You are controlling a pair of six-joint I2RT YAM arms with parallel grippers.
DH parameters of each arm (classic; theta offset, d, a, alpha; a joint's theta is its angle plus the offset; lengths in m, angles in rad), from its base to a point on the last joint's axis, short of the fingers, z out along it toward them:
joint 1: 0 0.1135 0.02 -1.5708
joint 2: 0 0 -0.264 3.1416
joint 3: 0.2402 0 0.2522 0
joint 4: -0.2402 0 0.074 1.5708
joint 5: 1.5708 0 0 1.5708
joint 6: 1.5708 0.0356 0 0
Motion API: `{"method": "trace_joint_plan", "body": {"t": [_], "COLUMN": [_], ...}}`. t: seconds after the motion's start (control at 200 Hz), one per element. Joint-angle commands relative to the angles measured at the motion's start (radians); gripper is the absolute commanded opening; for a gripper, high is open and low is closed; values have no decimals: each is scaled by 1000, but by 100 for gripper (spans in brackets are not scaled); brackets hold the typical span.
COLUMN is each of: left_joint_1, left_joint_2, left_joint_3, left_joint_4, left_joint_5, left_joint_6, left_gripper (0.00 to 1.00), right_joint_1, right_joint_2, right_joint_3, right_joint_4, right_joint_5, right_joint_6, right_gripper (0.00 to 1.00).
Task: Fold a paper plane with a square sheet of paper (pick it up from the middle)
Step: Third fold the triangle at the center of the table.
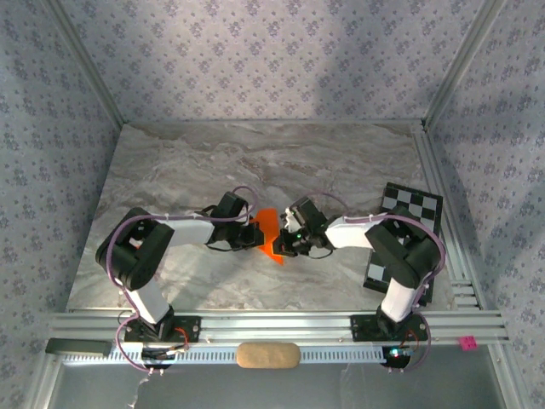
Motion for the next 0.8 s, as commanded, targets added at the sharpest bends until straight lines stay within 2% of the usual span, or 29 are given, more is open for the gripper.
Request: {"method": "trace_joint_plan", "body": {"t": [0.0, 0.14, 0.485, 0.675, 0.795], "left_joint_1": [6, 6, 2, -29, -57], "left_joint_2": [9, -20, -154, -223, -200], "left_joint_3": [15, 14, 36, -18, -30], "left_joint_4": [-55, -47, -76, -30, 11], "left_joint_5": [-8, -22, -52, -90, -83], "left_joint_6": [12, -25, -122, -235, -270], "left_gripper": [4, 6, 22, 20, 16], "right_joint_1": [-3, 4, 23, 44, 55], "right_joint_2": [23, 22, -6, -12, -14], "right_joint_3": [-47, -98, -127, -134, -138], "right_joint_4": [-1, 47, 68, 100, 110], "right_joint_5": [6, 17, 79, 118, 140], "right_joint_6": [26, 69, 181, 247, 267], "right_gripper": [2, 0, 0, 0, 0]}}
